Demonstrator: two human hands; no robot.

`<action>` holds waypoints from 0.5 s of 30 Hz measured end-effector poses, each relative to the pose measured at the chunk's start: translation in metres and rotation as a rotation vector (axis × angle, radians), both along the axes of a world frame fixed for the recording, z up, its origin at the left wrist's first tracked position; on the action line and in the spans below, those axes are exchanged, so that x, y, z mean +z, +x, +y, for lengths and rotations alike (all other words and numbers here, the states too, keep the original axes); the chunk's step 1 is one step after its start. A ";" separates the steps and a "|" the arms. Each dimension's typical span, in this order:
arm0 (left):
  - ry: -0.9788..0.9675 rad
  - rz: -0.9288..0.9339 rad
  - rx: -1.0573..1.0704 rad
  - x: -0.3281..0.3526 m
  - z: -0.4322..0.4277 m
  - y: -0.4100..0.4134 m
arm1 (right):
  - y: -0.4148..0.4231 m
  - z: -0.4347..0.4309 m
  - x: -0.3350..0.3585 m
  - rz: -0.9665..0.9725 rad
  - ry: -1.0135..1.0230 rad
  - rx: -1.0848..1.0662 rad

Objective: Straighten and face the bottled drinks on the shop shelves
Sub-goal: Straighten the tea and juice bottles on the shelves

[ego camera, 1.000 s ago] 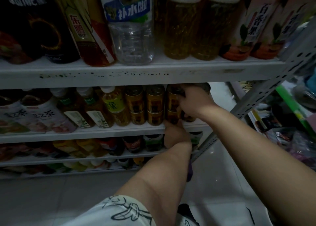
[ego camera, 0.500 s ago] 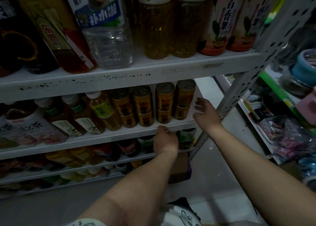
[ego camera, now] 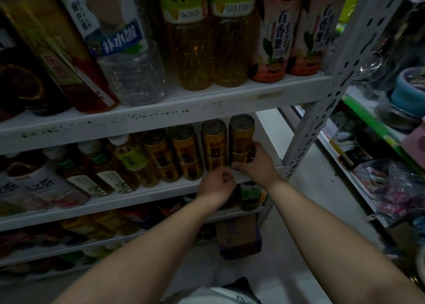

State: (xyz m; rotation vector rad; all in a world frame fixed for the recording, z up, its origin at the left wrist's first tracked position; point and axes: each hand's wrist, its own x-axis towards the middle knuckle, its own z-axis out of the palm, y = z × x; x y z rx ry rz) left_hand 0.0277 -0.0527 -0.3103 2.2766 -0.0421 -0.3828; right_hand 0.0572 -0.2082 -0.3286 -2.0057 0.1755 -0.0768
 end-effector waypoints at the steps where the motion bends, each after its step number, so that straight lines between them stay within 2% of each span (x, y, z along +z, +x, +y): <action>1: 0.005 -0.018 -0.018 0.006 0.004 0.002 | -0.002 -0.002 -0.001 -0.002 0.026 0.030; 4: 0.057 -0.094 -0.064 0.026 0.016 0.005 | -0.007 -0.006 0.002 -0.009 0.062 0.144; 11: 0.139 -0.448 -0.229 0.087 0.015 0.007 | -0.010 0.002 0.002 -0.066 0.036 0.061; 13: 0.242 -0.460 -0.222 0.099 0.004 0.011 | -0.013 0.003 0.004 -0.072 0.037 0.061; 15: 0.354 -0.364 -0.222 0.107 -0.006 0.019 | -0.014 0.006 0.005 -0.094 0.036 0.076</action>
